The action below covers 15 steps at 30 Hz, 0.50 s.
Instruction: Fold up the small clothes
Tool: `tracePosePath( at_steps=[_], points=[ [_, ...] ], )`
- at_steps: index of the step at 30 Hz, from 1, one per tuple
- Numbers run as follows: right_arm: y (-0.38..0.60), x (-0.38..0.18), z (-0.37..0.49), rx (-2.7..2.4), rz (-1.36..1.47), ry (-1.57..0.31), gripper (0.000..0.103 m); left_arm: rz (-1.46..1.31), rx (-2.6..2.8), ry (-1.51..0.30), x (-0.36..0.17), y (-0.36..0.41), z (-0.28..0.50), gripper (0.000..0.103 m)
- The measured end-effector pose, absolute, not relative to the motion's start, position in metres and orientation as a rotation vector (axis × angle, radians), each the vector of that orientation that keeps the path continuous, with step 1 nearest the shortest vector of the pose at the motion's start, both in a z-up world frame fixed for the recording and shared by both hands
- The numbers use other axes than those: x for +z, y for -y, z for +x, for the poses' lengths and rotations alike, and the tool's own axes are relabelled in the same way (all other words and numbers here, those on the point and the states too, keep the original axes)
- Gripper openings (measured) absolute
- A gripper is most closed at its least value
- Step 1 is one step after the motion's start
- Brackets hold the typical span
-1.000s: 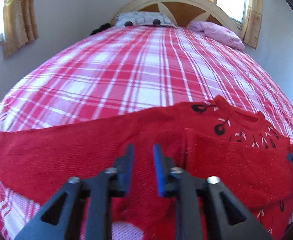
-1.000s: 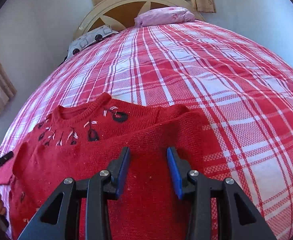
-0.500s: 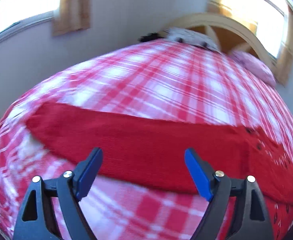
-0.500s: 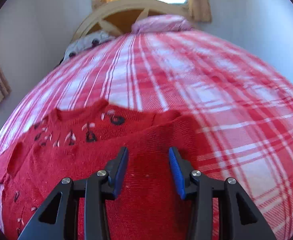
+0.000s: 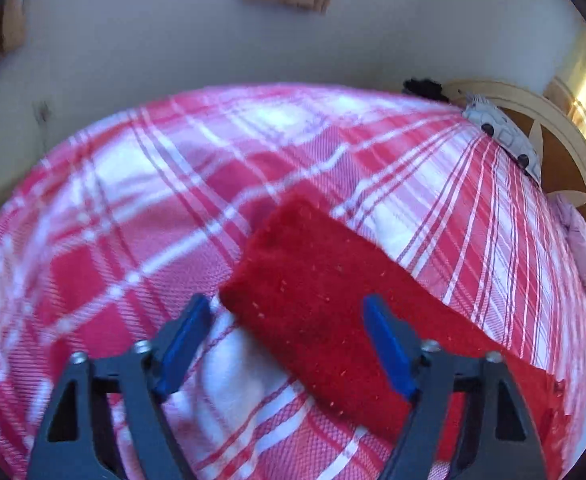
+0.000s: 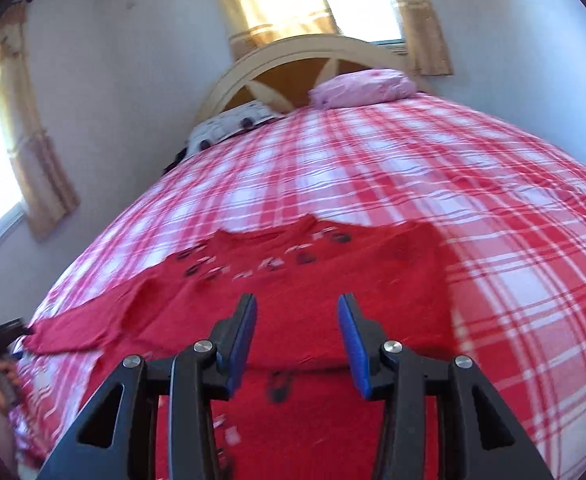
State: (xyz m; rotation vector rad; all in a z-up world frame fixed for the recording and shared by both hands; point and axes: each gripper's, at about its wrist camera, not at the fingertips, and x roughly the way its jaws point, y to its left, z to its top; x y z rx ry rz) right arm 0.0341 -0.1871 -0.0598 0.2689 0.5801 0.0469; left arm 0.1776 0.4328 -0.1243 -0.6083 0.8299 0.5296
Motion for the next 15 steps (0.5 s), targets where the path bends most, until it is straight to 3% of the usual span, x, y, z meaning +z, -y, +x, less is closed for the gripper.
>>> tracePosePath(
  at_steps=[3,6,7,8,15],
  points=[
    [0.174,-0.057,0.024,0.080,0.263,-0.579,0.044,-0.565,0.537,-0.806,-0.124,-0.423,0.178,0.073],
    [0.169,-0.056,0.017,0.099,0.263,-0.584,0.044,-0.553,0.562,-0.790,-0.125,-0.424,0.174,0.051],
    [0.168,-0.057,0.015,0.104,0.271,-0.584,0.044,-0.556,0.554,-0.782,-0.125,-0.425,0.173,0.034],
    [0.168,-0.058,0.012,0.108,0.282,-0.584,0.044,-0.563,0.539,-0.774,-0.124,-0.427,0.172,0.007],
    [0.176,-0.071,0.010,0.098,0.342,-0.614,0.044,-0.559,0.513,-0.779,-0.113,-0.425,0.177,0.006]
  ],
)
